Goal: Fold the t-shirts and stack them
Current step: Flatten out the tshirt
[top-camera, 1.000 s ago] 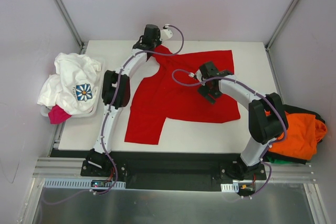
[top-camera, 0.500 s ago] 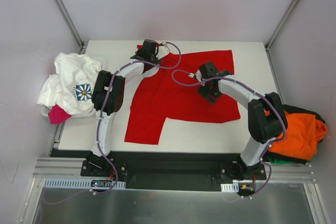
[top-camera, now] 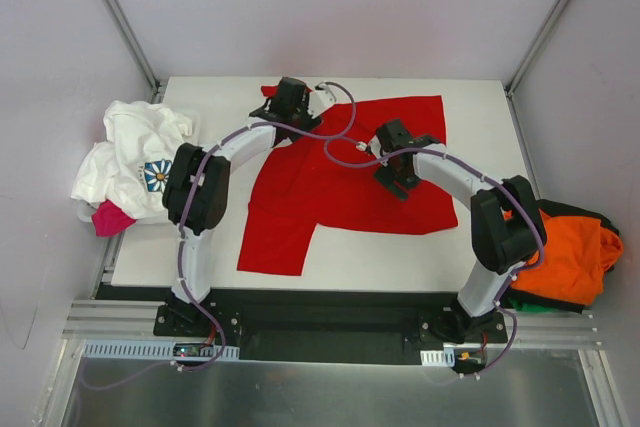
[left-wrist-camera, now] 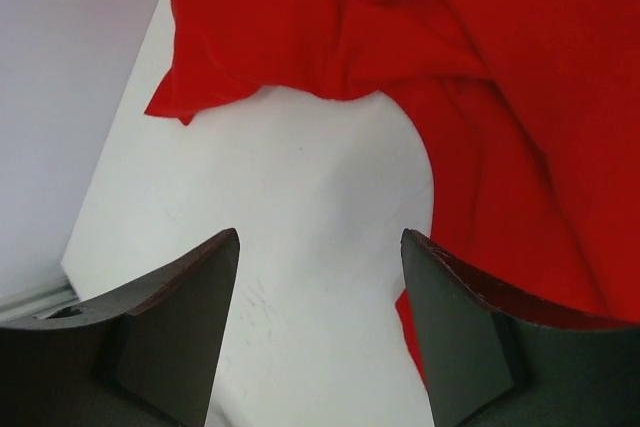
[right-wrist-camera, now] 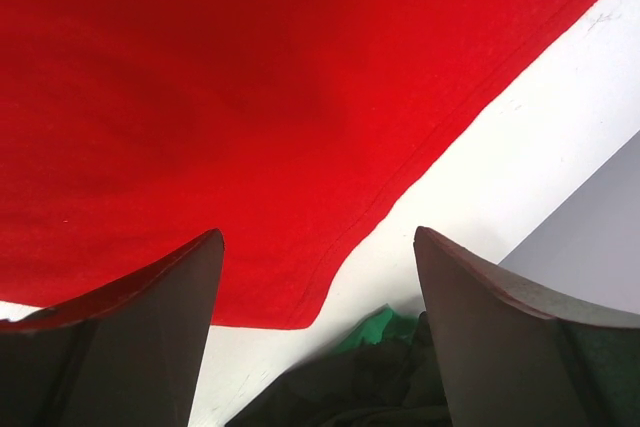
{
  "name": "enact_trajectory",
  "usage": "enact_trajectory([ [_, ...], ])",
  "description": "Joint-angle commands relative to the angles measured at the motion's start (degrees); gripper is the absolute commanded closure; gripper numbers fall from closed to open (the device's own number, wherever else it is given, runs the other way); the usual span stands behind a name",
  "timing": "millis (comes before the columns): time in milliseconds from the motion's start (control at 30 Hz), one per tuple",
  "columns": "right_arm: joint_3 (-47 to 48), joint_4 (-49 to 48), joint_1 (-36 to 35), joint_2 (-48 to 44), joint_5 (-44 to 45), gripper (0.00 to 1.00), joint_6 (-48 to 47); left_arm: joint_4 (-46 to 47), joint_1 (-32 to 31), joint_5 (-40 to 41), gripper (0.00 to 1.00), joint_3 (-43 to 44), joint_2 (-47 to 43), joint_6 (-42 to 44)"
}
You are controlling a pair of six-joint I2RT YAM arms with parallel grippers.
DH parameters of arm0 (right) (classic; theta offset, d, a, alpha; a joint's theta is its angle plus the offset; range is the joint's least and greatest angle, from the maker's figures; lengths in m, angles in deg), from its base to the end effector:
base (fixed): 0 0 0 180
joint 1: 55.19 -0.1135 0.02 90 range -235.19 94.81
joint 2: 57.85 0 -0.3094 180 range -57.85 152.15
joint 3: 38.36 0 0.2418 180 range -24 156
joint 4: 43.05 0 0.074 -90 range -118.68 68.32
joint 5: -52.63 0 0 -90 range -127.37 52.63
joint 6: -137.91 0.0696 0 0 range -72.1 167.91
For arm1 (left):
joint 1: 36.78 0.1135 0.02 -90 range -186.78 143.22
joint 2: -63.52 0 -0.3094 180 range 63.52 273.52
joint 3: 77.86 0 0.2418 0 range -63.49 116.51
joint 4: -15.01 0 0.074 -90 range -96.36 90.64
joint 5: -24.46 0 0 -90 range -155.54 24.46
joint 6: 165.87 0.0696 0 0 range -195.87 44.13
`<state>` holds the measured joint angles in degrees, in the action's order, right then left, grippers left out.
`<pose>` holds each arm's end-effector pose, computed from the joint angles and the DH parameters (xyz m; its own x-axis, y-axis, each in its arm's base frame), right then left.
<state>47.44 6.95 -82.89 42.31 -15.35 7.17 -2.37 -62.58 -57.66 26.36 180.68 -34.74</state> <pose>0.3386 0.1483 0.2332 -0.4173 -0.9024 -0.1073 -0.7386 0.4056 -0.5385 0.4726 -0.2179 0.2625 -0.1288 0.7860 -0.6047 0.5434 0.5660 0.6199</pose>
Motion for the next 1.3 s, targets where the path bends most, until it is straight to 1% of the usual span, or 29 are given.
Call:
enact_trajectory([
  [0, 0.37, 1.54, -0.42, -0.31, 0.21, 0.19, 1.00, -5.77, 0.93, -5.85, 0.34, 10.50, 6.04, -7.00],
  [33, 0.19, 1.54, -0.51, -0.40, 0.30, 0.19, 0.92, -8.13, 0.93, -6.55, 0.34, 12.09, 7.28, -7.63],
  [200, 0.02, 1.45, -0.42, -0.67, 0.21, 0.19, 0.65, -12.55, 1.46, -9.90, 0.34, 20.88, 13.08, -10.36],
  [300, -0.07, 1.37, -0.51, -0.67, 0.13, 0.19, 0.48, -14.22, 1.54, -10.78, 0.34, 23.79, 14.93, -11.06],
  [733, -0.42, 1.10, -0.51, -0.93, -0.84, 0.20, 0.65, -15.28, 1.98, -10.78, 0.35, 24.59, 17.22, -10.80],
  [1000, -0.42, 1.63, -0.51, -1.37, -1.28, 0.20, 0.83, -15.54, 1.90, -10.34, 0.35, 27.84, 20.73, -10.01],
  [1267, 0.02, 1.89, -0.60, -1.55, -1.98, 0.20, 1.00, -16.42, 1.72, -5.69, 0.35, 28.20, 22.84, -5.80],
])
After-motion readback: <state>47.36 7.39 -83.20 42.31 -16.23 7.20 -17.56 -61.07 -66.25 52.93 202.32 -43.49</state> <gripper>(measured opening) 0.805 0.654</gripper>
